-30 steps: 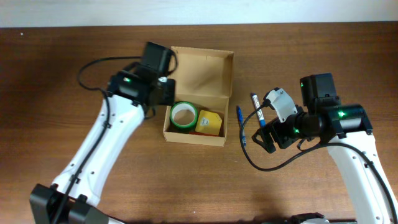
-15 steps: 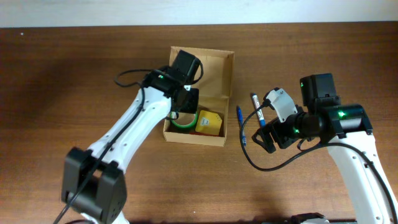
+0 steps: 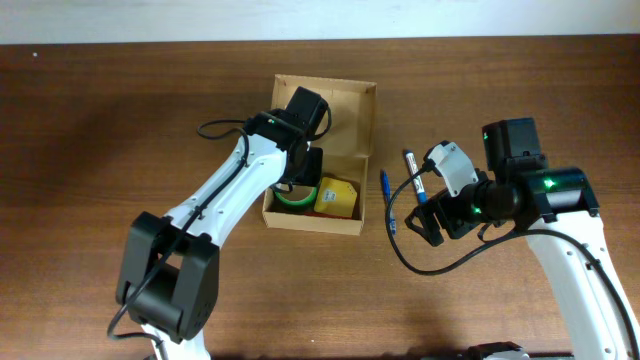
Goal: Pack container
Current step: 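Lower the staples box into the tape roll and release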
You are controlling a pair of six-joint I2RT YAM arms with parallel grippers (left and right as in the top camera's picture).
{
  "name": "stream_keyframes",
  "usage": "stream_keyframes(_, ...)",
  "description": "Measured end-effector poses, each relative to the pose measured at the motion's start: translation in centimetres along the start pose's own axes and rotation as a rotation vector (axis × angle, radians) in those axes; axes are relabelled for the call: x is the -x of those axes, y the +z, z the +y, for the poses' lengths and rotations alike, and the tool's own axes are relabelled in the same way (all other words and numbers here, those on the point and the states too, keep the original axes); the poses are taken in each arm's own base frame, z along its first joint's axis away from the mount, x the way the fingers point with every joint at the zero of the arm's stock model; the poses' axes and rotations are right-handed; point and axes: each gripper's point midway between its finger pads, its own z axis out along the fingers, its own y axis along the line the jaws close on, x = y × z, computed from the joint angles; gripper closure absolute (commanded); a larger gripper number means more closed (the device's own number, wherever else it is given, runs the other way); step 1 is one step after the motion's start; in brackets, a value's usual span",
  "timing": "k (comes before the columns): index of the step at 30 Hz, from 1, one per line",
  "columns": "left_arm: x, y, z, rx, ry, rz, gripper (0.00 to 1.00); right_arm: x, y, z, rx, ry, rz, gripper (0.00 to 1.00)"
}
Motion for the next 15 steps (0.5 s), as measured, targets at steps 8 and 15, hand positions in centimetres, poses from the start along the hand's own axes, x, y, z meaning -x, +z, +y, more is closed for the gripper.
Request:
stream_keyframes(8,-0.3,0.9,0.3,0.019,-0.002,0.018,0.76,0.0,0.0,0.0,0.000,0.000,0.000,0.01)
stream_keyframes(15,-0.4,1.2,0.3,0.022,-0.005,0.025,0.40,0.0,0.0,0.0,0.000,0.000,0.000,0.01)
